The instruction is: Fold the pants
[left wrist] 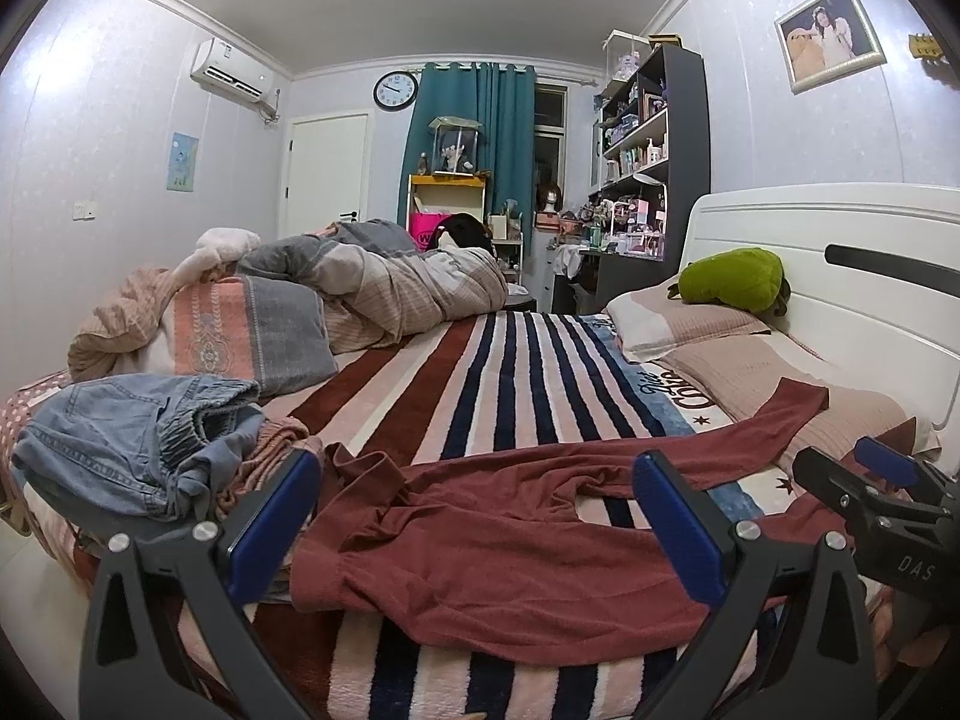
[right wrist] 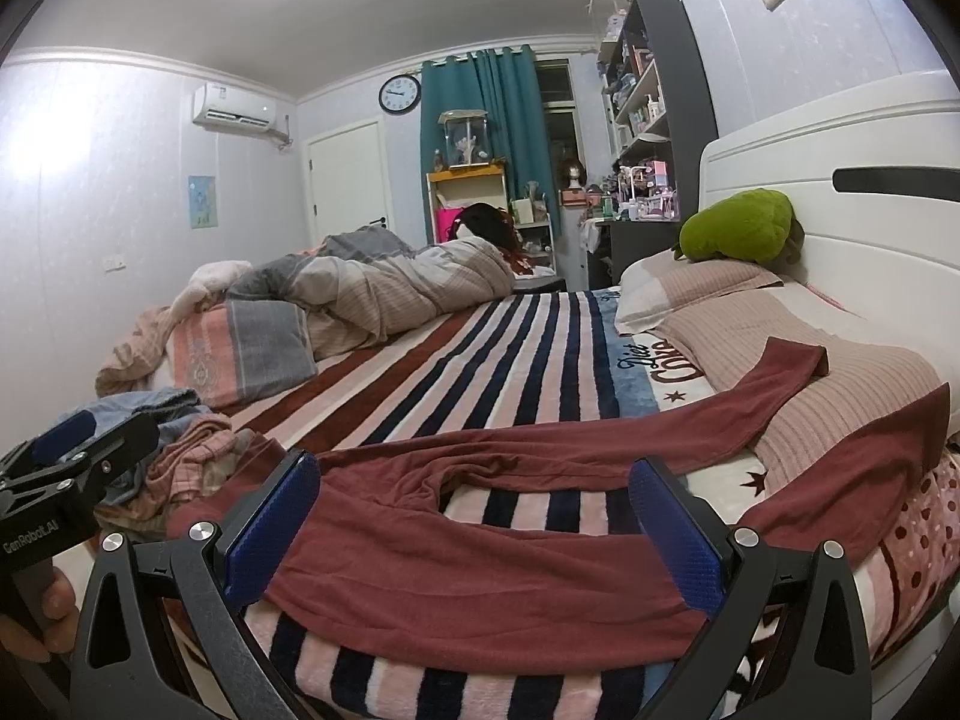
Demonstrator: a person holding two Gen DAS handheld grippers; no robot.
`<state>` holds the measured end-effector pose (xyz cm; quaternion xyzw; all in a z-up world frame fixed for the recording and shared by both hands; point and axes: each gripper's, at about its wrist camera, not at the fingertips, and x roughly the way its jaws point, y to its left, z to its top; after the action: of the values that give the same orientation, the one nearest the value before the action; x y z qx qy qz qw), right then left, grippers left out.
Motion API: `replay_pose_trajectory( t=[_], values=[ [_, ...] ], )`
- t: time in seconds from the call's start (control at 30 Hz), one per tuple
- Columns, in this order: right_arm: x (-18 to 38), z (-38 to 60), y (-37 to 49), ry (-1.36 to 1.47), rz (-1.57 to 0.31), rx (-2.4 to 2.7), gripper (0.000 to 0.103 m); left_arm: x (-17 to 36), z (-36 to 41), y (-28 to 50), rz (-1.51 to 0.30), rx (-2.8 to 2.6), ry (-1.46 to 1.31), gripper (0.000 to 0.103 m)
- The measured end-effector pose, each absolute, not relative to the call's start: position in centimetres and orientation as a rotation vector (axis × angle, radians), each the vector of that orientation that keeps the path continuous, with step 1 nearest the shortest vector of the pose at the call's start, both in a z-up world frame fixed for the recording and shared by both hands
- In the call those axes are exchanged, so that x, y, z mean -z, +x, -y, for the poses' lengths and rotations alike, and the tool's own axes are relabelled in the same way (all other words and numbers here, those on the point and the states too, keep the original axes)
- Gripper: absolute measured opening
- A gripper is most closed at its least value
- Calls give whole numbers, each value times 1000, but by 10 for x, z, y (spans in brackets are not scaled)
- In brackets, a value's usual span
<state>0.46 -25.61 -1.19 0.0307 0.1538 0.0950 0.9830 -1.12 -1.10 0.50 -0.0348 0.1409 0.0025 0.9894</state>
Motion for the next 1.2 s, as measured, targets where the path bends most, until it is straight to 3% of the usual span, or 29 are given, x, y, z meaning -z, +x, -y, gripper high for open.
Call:
replay_pose_trajectory(
  t=[0.67, 1.03, 1.07, 1.2],
  values=[
    [11, 258, 5, 71, -313, -195, 102, 1, 11, -4, -303, 7, -67, 102],
    [50, 305, 13, 143, -392, -223, 102, 33, 2, 24, -435, 58, -116, 102],
    [57, 316, 15, 171, -414, -238, 101, 39, -1, 28, -456, 66, -128, 102],
    [99, 349, 27, 224, -516, -230, 72, 77, -18, 44, -584, 70, -163, 102]
  ],
)
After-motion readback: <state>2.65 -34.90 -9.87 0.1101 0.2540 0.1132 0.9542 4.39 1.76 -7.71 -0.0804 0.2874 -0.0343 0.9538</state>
